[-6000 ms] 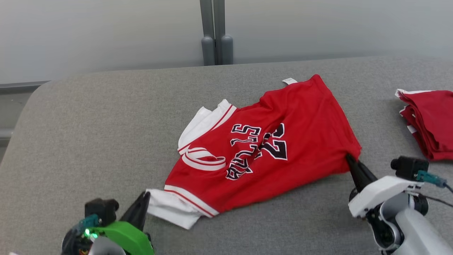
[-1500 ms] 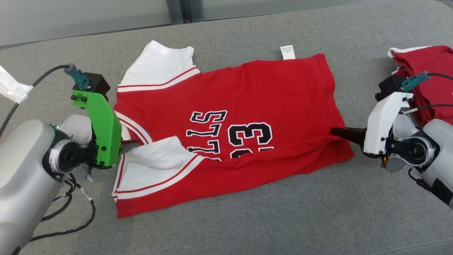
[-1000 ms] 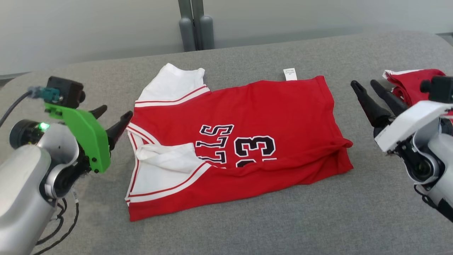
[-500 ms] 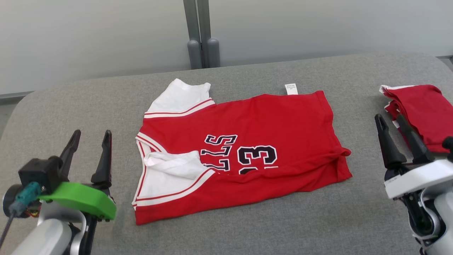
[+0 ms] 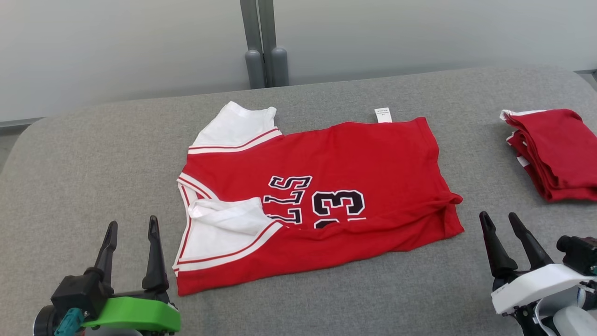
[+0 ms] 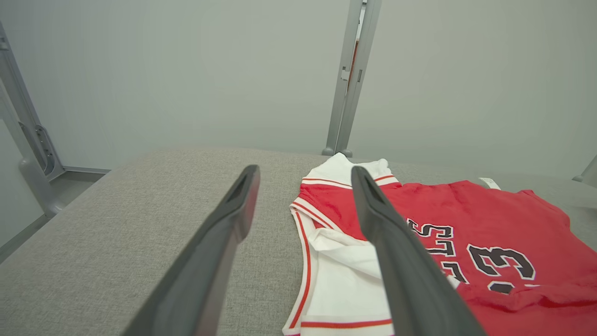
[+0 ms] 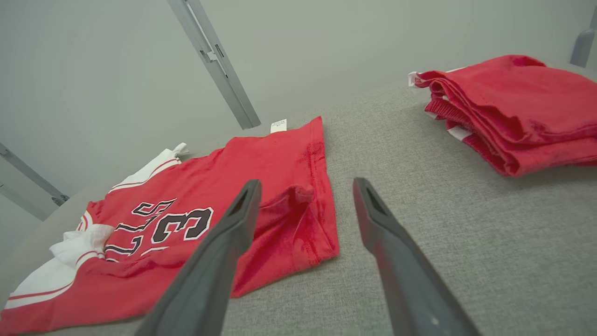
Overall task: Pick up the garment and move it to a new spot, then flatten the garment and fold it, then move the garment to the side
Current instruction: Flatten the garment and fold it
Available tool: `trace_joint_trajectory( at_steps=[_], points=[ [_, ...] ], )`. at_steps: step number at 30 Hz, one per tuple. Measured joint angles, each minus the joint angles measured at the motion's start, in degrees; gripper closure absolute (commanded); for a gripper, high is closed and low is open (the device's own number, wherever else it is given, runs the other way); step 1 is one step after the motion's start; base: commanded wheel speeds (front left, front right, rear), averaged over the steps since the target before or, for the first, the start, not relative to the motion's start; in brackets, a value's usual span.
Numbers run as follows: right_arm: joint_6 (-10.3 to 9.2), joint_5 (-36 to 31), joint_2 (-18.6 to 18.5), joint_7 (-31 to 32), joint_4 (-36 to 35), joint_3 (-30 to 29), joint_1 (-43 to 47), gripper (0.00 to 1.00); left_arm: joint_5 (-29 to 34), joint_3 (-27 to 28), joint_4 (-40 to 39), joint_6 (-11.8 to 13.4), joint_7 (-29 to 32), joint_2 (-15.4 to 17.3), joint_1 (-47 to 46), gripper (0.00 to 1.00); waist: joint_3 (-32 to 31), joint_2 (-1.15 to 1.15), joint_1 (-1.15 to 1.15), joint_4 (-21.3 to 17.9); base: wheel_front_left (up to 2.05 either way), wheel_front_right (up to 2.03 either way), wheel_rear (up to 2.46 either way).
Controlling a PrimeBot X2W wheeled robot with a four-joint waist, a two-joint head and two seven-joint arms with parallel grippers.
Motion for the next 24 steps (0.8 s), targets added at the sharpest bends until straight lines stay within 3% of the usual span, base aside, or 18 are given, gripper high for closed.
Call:
trace_joint_trajectory(
  at_steps=[7,17,24],
  points=[
    [0.00,-2.05,0.46,3.26,6.62,0.96,-3.20,0.00,3.93,2.41,2.66,-4.00,-0.03,-2.23,0.43,0.00,0.78,0.00,0.00,0.37,0.00,0.00,0.00],
    [0.01,-7.61,2.78,10.37,17.53,5.55,-11.78,0.00,1.87,-0.77,12.16,-7.99,3.22,-3.55,-1.48,0.00,2.49,0.00,0.00,1.62,0.00,0.00,0.00],
    [0.01,-9.46,3.87,9.90,22.56,6.20,-14.65,0.00,0.65,-3.52,18.79,-11.14,6.76,-4.66,-3.87,0.00,3.31,0.00,0.00,2.73,0.00,0.00,0.00]
  ],
)
